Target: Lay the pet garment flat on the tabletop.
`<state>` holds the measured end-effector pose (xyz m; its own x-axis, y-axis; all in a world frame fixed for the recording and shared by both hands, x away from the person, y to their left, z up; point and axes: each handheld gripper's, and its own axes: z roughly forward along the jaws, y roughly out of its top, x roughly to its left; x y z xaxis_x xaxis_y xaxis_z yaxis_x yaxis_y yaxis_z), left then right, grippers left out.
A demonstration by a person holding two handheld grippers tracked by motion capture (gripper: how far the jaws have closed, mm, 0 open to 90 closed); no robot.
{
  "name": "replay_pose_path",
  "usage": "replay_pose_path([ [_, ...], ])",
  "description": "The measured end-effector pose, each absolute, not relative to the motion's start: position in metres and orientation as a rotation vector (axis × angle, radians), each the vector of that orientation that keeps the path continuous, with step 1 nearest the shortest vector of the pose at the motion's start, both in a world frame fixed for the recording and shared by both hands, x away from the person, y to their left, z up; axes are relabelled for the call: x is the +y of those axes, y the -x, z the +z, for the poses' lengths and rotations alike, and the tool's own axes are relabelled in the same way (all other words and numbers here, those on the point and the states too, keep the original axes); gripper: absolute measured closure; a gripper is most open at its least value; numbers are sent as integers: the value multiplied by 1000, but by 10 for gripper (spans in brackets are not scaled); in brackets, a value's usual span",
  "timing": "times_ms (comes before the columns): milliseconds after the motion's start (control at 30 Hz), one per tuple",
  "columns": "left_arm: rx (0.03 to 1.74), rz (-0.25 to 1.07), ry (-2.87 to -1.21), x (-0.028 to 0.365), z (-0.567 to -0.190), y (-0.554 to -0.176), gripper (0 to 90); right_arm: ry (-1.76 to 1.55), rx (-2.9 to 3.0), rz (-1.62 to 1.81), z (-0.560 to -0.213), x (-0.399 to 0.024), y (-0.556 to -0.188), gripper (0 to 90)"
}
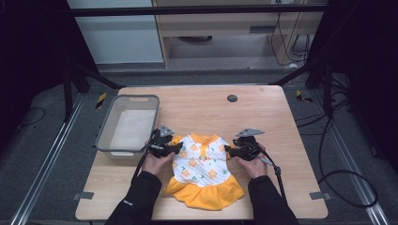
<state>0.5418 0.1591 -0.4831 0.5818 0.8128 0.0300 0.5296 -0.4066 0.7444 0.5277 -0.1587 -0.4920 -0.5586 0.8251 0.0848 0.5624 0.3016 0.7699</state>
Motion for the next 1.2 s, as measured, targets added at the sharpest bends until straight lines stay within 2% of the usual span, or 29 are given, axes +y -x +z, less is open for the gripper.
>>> replay_pose_path([
  [267,1074,478,-2147,155,-496,-547,537,-1278,2284,1114,-501,-155,-532,555],
  [433,1086,458,-2130,155,-497,-547,589,-1267,2327,1106,-502,-151,-531,701],
  [567,1089,435,-2138,152,-496,-546,699,-1287,2332,1114,-501,-148,-530,793],
  [667,1097,404,-2133,152,-495,-546,784,-1279,2326,1125,-500,-148,-530,819],
  [767,1115,379,-2126,154,-493,-546,819,-1255,2323,1133,-498,-149,-529,826],
  [933,1075,432,-2023,159,-471,-540,827,-1179,2271,1201,-478,-151,-525,828],
  [1100,1000,574,-1978,154,-436,-544,823,-1108,2138,1253,-449,-150,-531,823],
  [1167,1000,620,-1954,150,-428,-550,789,-1100,2070,1253,-441,-148,-536,814],
  [1200,1006,652,-1940,148,-425,-554,735,-1096,2040,1231,-438,-146,-539,801],
])
